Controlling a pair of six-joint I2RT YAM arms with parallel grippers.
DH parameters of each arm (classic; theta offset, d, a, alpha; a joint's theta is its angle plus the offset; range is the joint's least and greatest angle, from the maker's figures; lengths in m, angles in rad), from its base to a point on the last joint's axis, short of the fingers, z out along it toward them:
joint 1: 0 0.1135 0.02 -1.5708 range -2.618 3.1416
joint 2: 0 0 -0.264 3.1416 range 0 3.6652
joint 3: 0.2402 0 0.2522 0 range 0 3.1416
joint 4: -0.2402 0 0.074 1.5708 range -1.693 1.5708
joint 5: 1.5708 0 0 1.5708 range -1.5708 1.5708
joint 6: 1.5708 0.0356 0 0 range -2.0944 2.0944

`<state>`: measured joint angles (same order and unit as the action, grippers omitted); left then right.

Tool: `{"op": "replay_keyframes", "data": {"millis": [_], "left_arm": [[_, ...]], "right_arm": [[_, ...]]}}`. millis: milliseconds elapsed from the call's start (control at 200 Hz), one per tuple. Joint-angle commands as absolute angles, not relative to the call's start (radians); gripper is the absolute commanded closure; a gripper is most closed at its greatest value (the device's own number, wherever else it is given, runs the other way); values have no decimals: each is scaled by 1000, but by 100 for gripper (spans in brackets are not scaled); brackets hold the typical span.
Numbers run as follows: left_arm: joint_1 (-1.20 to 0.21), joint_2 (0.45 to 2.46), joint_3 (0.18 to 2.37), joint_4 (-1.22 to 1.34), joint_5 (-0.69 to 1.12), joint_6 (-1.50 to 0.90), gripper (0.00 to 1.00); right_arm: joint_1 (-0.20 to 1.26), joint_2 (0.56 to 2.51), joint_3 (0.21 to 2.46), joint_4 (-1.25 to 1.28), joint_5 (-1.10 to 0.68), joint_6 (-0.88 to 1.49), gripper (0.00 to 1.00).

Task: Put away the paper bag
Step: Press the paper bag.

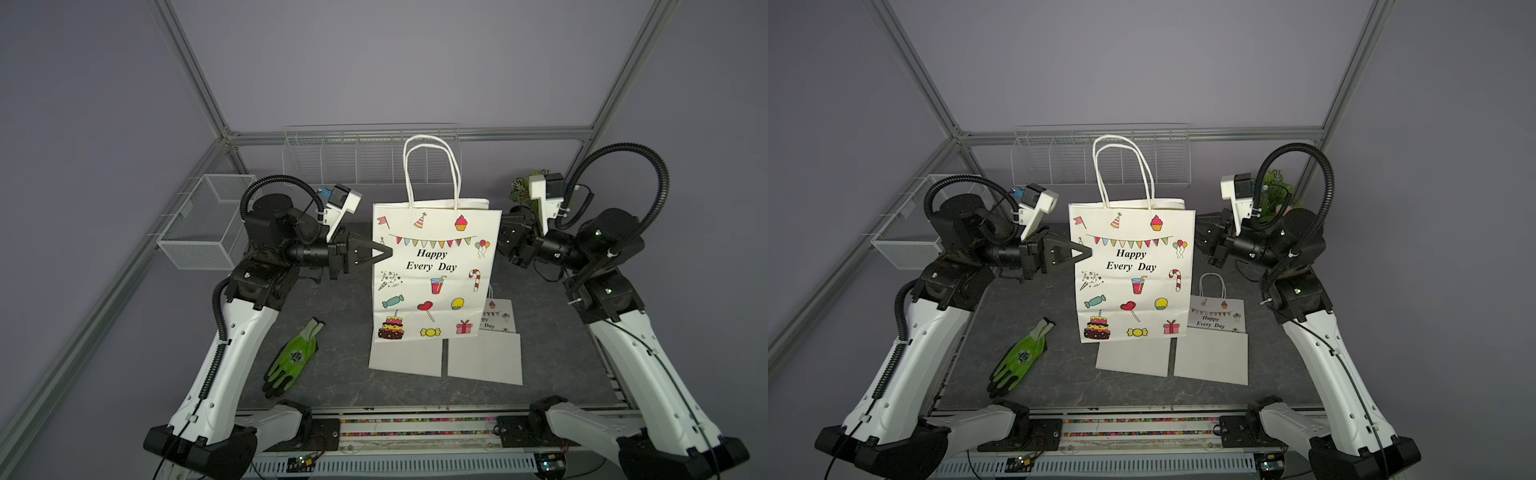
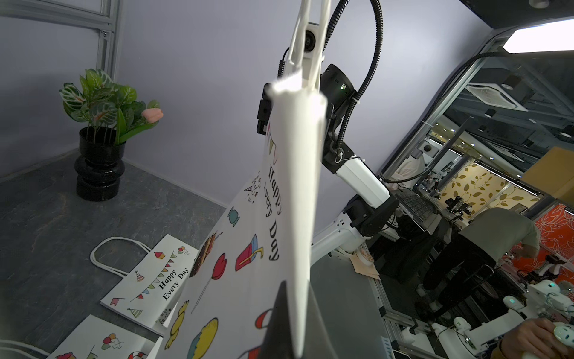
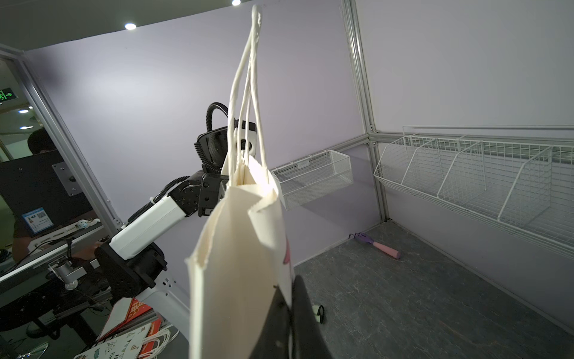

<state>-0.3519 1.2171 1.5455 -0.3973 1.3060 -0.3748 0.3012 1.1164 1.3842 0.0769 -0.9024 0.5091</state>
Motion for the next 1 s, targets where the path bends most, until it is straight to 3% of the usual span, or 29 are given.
{"op": "replay_keyframes", "data": {"millis": [0,70,210,275,460,625,750,994], "left_arm": [[-347,1203,1551,-382,1289,-395,100],[-344,1202,1553,-382,1287,-397,100],[-326,1200,1560,-375,1297,-410,100],[-320,1202,1568,-370,1305,-417,100],[-304,1194,1581,-370,1330,-417,100],[-285,1180,1569,-368,1340,-416,100],[-286,1174,1577,-355,1356,-423,100],[-329,1177,1591,-349,1380,-423,100]], "right_arm": [[289,1103,1383,94,-917,519,92],[281,1097,1384,77,-934,505,78],[236,1082,1384,36,-991,487,17],[217,1080,1386,33,-1046,493,0],[150,1037,1390,-44,-1094,451,9],[129,995,1386,-53,-1123,452,11],[129,996,1358,78,-1165,550,11],[227,1060,1373,103,-1156,528,11]]}}
